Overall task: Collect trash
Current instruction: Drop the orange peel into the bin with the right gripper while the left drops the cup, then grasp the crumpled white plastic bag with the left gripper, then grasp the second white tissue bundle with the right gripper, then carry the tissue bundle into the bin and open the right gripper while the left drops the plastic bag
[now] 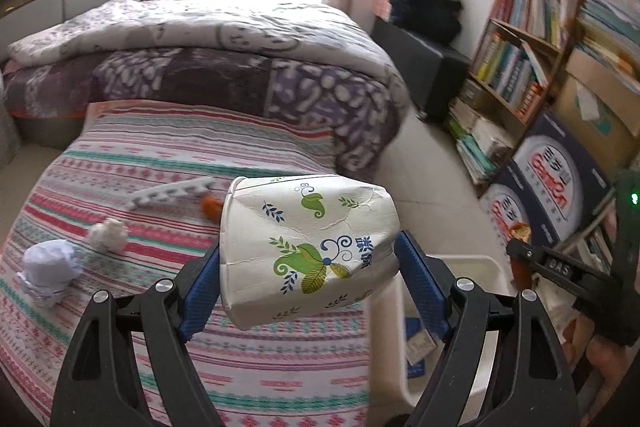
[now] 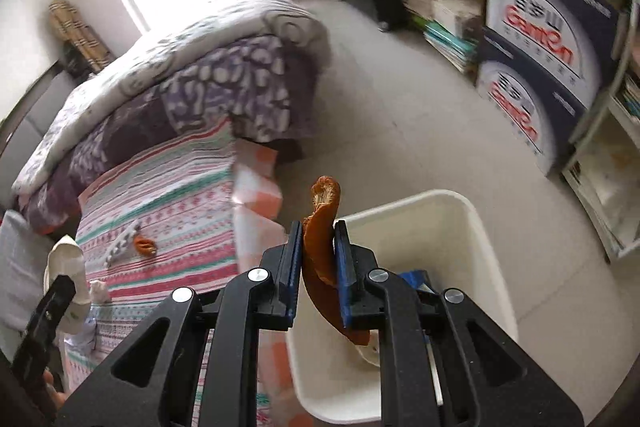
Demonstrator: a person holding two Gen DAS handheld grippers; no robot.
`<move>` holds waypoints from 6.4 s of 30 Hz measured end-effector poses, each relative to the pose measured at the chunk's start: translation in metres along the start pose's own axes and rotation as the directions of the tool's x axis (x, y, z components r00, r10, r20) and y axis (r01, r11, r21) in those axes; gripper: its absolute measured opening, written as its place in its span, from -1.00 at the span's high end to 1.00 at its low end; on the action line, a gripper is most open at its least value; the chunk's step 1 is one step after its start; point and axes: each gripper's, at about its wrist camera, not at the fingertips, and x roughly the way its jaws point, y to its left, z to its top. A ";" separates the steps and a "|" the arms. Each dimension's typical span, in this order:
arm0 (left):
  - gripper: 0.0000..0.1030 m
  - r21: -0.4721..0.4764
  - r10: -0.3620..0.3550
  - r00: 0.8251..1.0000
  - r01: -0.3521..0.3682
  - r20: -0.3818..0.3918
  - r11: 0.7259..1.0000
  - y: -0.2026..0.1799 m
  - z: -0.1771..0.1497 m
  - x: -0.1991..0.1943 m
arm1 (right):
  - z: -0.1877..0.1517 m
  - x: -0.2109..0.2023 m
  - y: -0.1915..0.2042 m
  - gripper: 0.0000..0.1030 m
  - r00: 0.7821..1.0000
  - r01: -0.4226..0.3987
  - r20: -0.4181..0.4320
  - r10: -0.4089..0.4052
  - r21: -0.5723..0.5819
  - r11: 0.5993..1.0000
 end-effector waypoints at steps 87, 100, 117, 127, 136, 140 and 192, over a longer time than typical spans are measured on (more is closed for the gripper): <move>-0.01 0.206 0.496 0.770 -0.452 -0.402 0.868 0.321 -0.064 0.065 | -0.080 0.063 0.161 -0.86 0.969 -0.137 -0.235 0.069 -0.287 0.948; 0.26 -0.301 0.307 0.937 -0.346 -0.167 0.889 0.367 -0.019 -0.047 | -0.127 0.078 0.304 -0.86 0.946 -0.324 -0.210 0.247 -0.573 0.753; 0.23 -0.396 0.311 0.947 -0.315 -0.075 0.863 0.367 -0.014 -0.090 | -0.175 0.142 0.409 0.05 0.944 -0.328 -0.251 0.213 -0.660 0.676; 0.23 -0.399 0.354 0.934 -0.340 -0.042 0.851 0.360 -0.013 -0.096 | -0.149 0.093 0.406 0.25 0.931 -0.355 -0.169 0.324 -0.625 0.695; 0.23 -0.390 0.378 0.926 -0.339 0.026 0.856 0.335 -0.003 -0.107 | -0.102 0.016 0.381 0.25 0.917 -0.329 -0.024 0.397 -0.606 0.724; 0.23 -0.388 0.367 0.929 -0.322 0.046 0.863 0.321 0.000 -0.110 | -0.091 -0.002 0.356 0.24 0.919 -0.321 0.007 0.393 -0.566 0.760; 0.21 0.003 0.016 1.000 -0.016 0.007 1.000 0.028 0.007 0.000 | 0.006 -0.002 0.034 0.21 0.997 0.072 0.042 -0.067 -0.127 0.989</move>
